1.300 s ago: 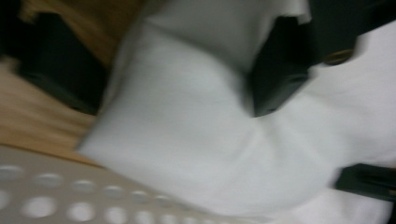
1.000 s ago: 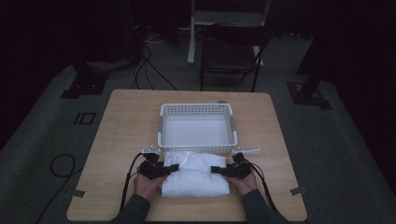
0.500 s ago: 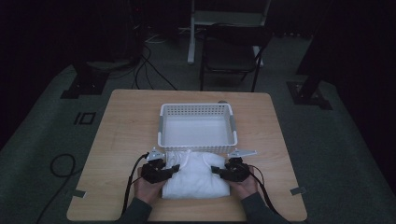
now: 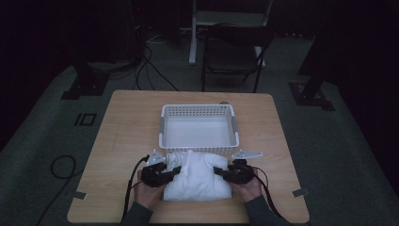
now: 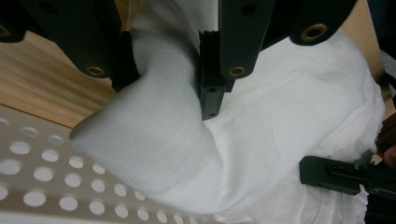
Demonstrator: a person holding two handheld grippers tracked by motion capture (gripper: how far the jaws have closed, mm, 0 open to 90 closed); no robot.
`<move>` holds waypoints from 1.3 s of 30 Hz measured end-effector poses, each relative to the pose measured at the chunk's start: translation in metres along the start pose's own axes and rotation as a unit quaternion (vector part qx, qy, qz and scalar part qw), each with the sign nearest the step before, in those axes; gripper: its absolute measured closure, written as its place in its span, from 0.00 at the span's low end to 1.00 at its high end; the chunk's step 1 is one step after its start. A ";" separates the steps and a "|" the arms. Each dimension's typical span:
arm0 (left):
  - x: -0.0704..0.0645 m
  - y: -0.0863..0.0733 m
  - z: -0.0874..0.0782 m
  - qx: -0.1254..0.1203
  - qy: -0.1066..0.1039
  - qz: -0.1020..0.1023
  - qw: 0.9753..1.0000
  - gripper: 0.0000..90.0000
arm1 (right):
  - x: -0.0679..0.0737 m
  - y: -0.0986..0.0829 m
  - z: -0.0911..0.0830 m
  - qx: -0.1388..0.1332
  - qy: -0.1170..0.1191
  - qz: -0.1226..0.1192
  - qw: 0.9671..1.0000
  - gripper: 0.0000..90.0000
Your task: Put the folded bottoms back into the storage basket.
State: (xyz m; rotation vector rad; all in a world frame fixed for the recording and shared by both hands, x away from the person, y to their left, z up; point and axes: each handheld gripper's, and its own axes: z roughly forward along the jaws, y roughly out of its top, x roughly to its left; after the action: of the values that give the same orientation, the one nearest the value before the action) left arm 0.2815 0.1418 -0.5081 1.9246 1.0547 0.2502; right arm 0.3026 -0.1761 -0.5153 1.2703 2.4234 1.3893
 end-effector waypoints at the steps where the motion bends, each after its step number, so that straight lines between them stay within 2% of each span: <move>1: 0.000 0.000 -0.001 0.000 0.000 0.001 1.000 0.71 | 0.001 0.000 -0.001 -0.002 0.000 0.000 1.000 0.77; 5: 0.000 0.001 -0.003 -0.005 -0.002 -0.001 1.000 0.71 | 0.003 0.001 -0.002 -0.005 -0.001 -0.008 1.000 0.77; 39: -0.006 0.013 -0.023 -0.040 -0.017 -0.001 0.999 0.72 | 0.014 0.015 -0.022 -0.030 0.001 -0.026 0.999 0.79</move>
State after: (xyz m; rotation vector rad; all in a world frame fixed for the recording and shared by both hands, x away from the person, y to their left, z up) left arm 0.2728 0.1479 -0.4834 1.8490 1.0101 0.2550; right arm 0.2926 -0.1778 -0.4869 1.1853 2.3791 1.4389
